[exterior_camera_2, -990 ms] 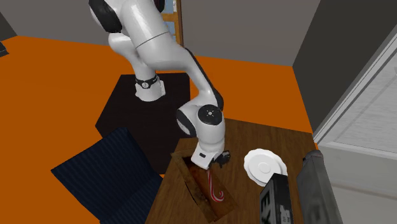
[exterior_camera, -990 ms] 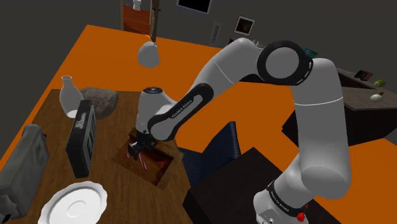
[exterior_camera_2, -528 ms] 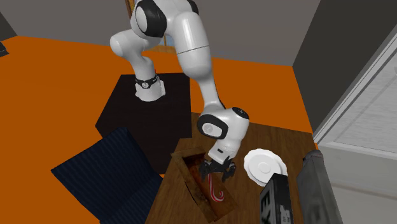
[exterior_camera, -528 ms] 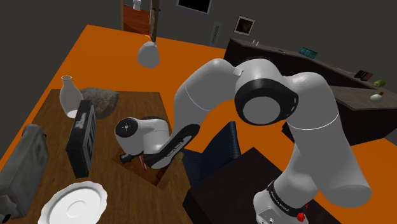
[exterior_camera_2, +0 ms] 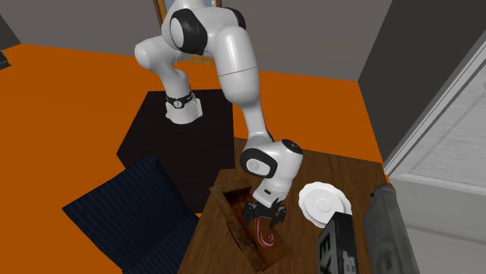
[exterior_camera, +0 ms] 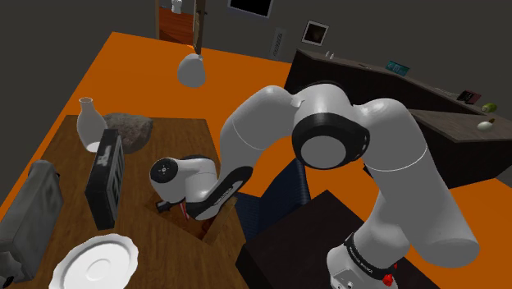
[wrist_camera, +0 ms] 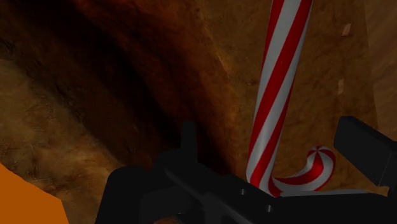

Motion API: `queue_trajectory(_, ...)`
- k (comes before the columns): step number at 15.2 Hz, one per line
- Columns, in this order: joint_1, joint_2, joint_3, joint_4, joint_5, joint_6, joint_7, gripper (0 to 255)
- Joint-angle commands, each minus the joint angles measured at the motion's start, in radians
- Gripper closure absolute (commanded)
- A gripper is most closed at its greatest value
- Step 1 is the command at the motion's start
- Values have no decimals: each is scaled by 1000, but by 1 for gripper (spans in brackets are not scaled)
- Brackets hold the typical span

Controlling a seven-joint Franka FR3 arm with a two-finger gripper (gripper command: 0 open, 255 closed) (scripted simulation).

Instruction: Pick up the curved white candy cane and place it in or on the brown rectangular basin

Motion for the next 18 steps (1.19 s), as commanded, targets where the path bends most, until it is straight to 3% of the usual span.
queue_trajectory(1, 0, 1, 0, 1, 0, 1, 0, 0)
queue_trajectory(4, 0, 1, 0, 1, 0, 0, 0, 0)
queue_trajectory(5, 0, 1, 0, 1, 0, 0, 0, 255)
queue_trajectory(14, 0, 1, 0, 1, 0, 1, 0, 255)
queue_trajectory(18, -3, -52, 6, -29, 5, -21, -16, 255)
